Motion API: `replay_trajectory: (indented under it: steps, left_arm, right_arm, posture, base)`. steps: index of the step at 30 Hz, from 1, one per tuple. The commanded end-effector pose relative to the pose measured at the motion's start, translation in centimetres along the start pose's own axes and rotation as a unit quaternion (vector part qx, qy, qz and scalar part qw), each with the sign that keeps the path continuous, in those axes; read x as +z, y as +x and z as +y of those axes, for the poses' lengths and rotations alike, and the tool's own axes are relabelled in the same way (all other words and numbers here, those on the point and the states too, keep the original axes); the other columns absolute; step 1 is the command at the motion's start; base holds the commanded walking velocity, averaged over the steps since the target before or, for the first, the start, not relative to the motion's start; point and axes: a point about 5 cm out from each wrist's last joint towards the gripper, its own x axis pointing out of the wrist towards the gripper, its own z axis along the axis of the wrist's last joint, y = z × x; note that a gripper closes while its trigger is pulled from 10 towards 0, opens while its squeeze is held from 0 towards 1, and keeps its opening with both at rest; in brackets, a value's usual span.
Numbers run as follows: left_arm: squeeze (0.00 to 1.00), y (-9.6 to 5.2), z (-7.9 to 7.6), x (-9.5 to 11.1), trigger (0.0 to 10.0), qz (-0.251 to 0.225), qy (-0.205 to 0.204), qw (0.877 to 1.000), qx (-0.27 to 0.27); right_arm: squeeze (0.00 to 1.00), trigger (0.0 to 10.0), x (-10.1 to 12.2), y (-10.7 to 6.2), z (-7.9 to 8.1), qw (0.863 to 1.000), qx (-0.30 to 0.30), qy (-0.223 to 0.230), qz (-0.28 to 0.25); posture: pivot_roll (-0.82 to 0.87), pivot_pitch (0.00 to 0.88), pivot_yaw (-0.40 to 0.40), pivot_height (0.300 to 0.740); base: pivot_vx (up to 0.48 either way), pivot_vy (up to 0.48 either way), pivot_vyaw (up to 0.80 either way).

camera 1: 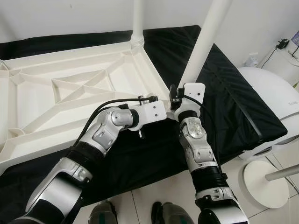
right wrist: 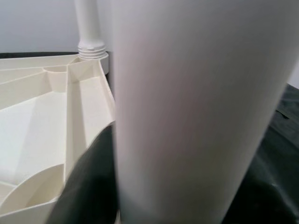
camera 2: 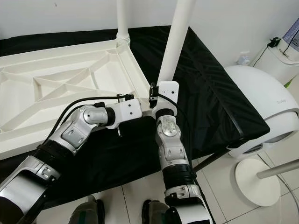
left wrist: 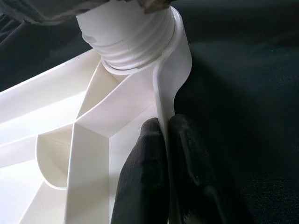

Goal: Building children table

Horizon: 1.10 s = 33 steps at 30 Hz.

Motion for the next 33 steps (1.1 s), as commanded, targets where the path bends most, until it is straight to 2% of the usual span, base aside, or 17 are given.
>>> replay_trajectory:
  steps: [1,7,16,17,21,22,26,27,28,30,33]
  left_arm:
    - [0.00,0.3,-1.6,0.4,10.0,-0.010,0.022,0.999,-0.048]
    - [0.00,0.3,-1.7,0.3,10.0,-0.009,0.023,0.999,-0.048]
    - [0.00,0.4,-1.8,0.4,10.0,-0.011,0.025,0.998,-0.049]
    - [0.00,0.4,-1.8,0.4,10.0,-0.011,0.025,0.998,-0.050]
    - [0.00,0.4,-1.7,0.4,10.0,-0.010,0.026,0.998,-0.050]
    - [0.00,0.4,-1.7,0.4,10.0,-0.010,0.027,0.998,-0.050]
    - [0.00,0.4,-1.7,0.5,10.0,-0.011,0.027,0.998,-0.050]
    - [0.00,0.4,-1.7,0.5,10.0,-0.011,0.028,0.998,-0.050]
    - [0.00,0.4,-1.7,0.5,10.0,-0.011,0.028,0.998,-0.050]
    - [0.00,0.4,-1.6,0.5,10.0,-0.011,0.028,0.998,-0.050]
    - [0.00,0.4,-1.6,0.5,10.0,-0.011,0.028,0.998,-0.049]
  right_arm:
    - [1.00,10.0,-1.2,-0.4,-2.0,0.997,-0.065,0.014,0.033]
    - [1.00,10.0,-1.7,-1.0,-1.6,0.998,-0.047,0.015,0.050]
    - [1.00,10.0,-1.7,-1.2,-2.6,0.999,0.005,0.013,0.048]
    - [0.00,10.0,-1.5,-1.2,-2.6,0.998,0.032,0.025,0.047]
    - [0.00,10.0,-1.2,-1.1,-2.8,0.996,0.072,0.032,0.042]
    - [0.00,10.0,-1.0,-1.0,-3.1,0.995,0.096,0.021,0.034]
    - [0.00,10.0,-0.9,-0.9,-3.4,0.993,0.116,0.014,0.030]
    - [0.00,10.0,-0.8,-0.8,-3.8,0.987,0.155,0.003,0.029]
    - [0.00,10.0,-0.8,-0.8,-3.8,0.987,0.155,0.003,0.029]
    - [0.00,10.0,-0.7,-0.6,-4.4,0.976,0.215,-0.012,0.030]
    - [0.00,10.0,-0.6,-0.6,-4.6,0.968,0.246,-0.020,0.033]
  posture:
    - [-0.02,0.081,-0.063,0.740]
    - [-0.02,0.069,-0.066,0.740]
    - [-0.02,0.059,-0.064,0.740]
    - [-0.02,0.057,-0.061,0.740]
    - [-0.03,0.057,-0.059,0.740]
    - [-0.02,0.057,-0.058,0.740]
    - [-0.02,0.057,-0.058,0.740]
    - [-0.02,0.059,-0.059,0.740]
    - [-0.02,0.059,-0.059,0.740]
    - [-0.02,0.058,-0.060,0.740]
    - [-0.02,0.061,-0.061,0.740]
  base:
    - [0.000,0.000,0.00]
    - [0.000,0.000,0.00]
    - [0.000,0.000,0.00]
    - [0.000,0.000,0.00]
    - [0.000,0.000,0.00]
    - [0.000,0.000,0.00]
    - [0.000,0.000,0.00]
    - [0.000,0.000,0.00]
    - [0.000,0.000,0.00]
    - [0.000,0.000,0.00]
    - [0.000,0.000,0.00]
